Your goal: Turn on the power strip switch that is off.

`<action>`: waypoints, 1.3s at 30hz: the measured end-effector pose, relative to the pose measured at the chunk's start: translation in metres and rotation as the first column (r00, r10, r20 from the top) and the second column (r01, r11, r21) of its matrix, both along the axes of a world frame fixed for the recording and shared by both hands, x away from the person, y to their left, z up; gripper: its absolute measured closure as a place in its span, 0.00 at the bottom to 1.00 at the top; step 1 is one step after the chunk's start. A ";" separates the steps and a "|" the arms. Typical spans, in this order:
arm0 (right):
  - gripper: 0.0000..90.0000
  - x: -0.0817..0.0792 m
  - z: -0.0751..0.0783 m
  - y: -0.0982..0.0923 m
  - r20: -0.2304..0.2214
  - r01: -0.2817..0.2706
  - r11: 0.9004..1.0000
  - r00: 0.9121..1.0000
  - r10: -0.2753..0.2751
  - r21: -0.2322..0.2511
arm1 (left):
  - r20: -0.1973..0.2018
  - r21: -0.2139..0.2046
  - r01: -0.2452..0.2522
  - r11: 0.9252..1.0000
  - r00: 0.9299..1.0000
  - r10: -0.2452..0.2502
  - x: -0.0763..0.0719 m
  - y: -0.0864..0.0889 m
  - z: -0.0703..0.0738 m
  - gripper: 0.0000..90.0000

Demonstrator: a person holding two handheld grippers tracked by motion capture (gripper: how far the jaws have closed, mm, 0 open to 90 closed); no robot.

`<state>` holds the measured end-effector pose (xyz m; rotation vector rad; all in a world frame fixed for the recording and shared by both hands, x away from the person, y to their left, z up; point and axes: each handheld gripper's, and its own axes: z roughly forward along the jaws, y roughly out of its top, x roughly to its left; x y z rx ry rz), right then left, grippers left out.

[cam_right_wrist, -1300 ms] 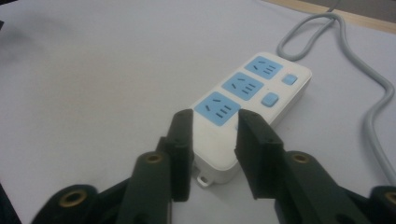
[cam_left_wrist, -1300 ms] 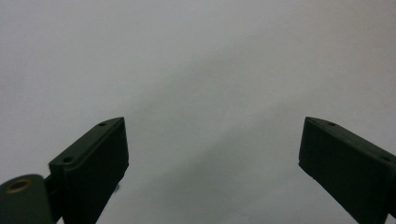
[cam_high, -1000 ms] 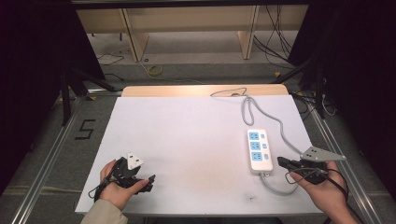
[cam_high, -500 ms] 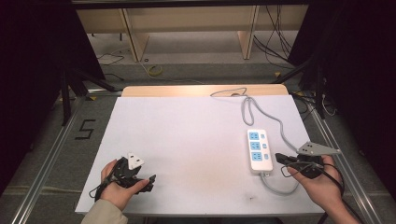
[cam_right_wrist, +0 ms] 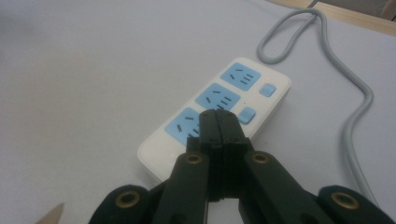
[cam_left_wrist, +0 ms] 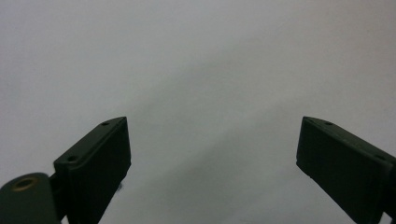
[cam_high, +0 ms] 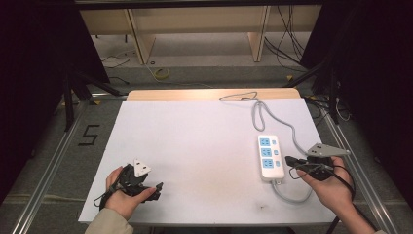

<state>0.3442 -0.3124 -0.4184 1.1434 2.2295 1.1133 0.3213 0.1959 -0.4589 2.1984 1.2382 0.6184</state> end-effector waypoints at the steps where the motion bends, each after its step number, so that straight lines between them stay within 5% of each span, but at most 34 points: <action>1: 1.00 0.001 0.000 0.000 0.003 -0.001 1.000 1.000 0.001 -0.001 | -0.003 0.004 0.005 1.000 1.000 -0.005 0.000 0.000 0.000 0.10; 39: 1.00 0.034 -0.002 0.007 -0.066 0.018 1.000 0.998 -0.019 -0.012 | 0.011 -0.001 -0.001 1.000 1.000 0.001 0.000 -0.002 0.001 0.11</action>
